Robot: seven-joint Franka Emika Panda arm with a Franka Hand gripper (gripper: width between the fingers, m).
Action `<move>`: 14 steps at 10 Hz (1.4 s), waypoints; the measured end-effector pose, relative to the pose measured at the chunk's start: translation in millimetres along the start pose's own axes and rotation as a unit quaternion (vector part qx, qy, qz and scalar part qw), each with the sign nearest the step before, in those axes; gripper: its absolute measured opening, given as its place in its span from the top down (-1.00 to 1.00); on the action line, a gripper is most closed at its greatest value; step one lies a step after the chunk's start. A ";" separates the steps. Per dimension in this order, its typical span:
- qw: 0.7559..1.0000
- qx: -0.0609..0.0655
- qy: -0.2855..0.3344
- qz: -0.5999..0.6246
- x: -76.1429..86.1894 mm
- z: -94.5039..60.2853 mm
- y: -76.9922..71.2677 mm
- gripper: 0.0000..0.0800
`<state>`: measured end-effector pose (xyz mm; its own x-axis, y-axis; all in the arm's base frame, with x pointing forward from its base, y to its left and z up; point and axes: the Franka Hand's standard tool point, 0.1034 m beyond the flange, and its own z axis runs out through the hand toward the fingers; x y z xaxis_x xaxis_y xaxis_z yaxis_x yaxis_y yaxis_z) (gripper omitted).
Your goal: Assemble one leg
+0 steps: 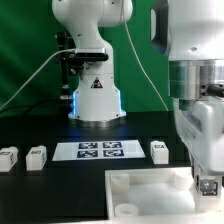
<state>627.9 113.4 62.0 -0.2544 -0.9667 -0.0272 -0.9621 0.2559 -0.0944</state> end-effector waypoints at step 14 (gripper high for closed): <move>0.817 0.015 0.026 -0.576 -5.2 0.6 -3.4 -0.62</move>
Offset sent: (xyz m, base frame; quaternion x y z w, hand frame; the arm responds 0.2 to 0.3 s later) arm 0.0000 0.0000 0.0000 0.0000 0.0000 -0.0899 0.9960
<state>632.5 117.6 61.8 0.8143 -0.5638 0.1381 -0.5626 -0.8251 -0.0515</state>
